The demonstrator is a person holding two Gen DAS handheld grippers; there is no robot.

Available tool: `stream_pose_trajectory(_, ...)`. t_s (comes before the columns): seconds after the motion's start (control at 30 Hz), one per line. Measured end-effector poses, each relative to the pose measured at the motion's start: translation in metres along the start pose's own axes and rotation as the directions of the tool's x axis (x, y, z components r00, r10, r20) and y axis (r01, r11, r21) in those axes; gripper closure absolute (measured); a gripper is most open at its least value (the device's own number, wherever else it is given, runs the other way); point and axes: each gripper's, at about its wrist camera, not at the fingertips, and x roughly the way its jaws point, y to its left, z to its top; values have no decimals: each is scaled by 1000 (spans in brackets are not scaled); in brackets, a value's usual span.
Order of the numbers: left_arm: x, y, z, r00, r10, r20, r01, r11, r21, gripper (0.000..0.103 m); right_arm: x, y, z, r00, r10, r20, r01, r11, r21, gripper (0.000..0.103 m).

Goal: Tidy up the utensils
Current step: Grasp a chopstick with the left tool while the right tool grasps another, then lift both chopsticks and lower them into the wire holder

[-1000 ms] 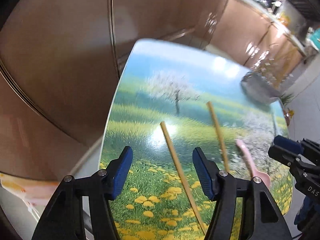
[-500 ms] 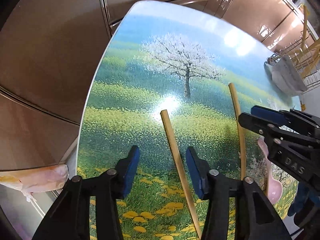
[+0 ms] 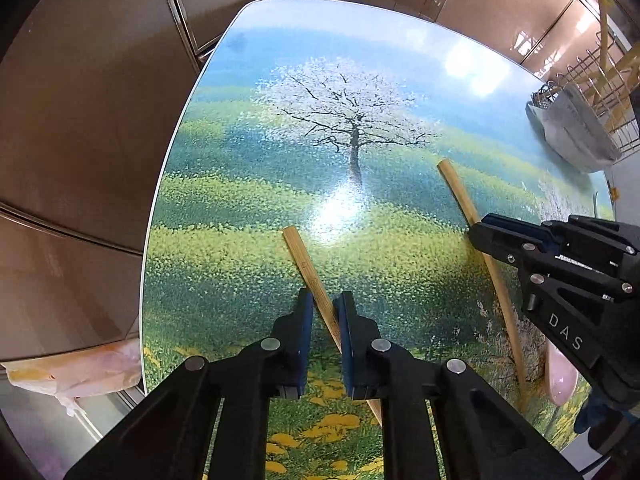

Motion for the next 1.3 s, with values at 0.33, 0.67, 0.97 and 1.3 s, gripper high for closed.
stream_pose_trajectory(0.33,-32,12,-20,981,-65,184,69,998,-16,97,-41,-16,-46,972,127,200,-138,990,41,97)
stream_pose_trajectory(0.67,-85,14,-52,936,-139,323,143,990,11,97,-115,-20,-108,887,197,417,-239,970,50,97)
stream_pose_trajectory(0.97,-155,-21,-60,848,-243,471,227,970,92,97,-210,-40,-144,779,148,609,-235,970,64,97)
stream_pose_trajectory(1.3,-261,-99,10,657,-420,626,348,906,243,97,-347,-100,-115,618,-35,786,-111,985,131,97)
